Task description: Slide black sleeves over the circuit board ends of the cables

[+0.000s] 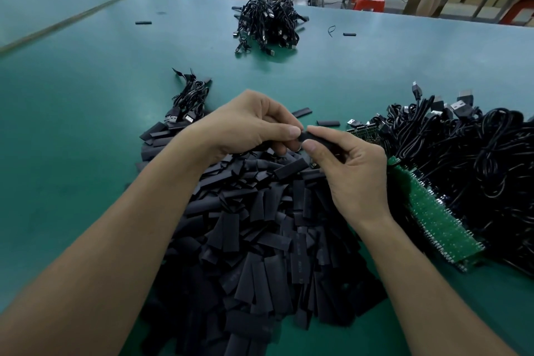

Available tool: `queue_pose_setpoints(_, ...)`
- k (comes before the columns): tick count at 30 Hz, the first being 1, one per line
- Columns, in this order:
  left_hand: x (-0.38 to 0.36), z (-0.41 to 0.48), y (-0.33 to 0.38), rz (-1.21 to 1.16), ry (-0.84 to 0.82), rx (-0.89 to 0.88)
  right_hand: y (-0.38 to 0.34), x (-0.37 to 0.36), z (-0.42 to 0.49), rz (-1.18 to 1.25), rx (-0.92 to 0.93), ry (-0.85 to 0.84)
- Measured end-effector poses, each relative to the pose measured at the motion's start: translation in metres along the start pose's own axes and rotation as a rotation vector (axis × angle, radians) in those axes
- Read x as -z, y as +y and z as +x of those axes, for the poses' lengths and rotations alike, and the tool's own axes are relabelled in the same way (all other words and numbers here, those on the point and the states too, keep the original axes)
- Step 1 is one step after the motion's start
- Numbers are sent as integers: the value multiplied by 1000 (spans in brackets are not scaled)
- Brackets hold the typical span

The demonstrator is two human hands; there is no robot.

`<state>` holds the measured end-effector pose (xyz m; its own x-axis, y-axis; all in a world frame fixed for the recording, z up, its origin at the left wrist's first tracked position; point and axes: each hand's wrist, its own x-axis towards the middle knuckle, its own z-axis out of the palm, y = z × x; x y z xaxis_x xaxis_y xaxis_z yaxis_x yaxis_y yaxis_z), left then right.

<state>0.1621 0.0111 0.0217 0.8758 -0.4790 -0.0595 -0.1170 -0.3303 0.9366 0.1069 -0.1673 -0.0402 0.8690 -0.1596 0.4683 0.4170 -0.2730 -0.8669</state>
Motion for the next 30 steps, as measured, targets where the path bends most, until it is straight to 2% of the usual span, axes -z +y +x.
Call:
queue_pose_setpoints(4, 1, 0, 0, 8, 26, 36, 0, 1, -1, -17, -24, 23)
queue_pose_setpoints(8, 4, 0, -2, 135, 50, 58, -1, 1, 0, -2, -32, 46)
queue_pose_setpoints(15, 3, -2, 0, 241, 54, -40, 1, 2, 2, 85, -46, 35)
queue_pose_setpoints(24, 0, -3, 0, 416, 0, -116, 3, -1, 2, 41, -38, 8)
queue_pose_setpoints(27, -2, -4, 1, 403, -17, -120, 2, 0, 1, 47, -28, 67)
queue_pose_setpoints(30, -6, -4, 1, 360, -5, -139, 0, 1, 1, 87, -26, 199)
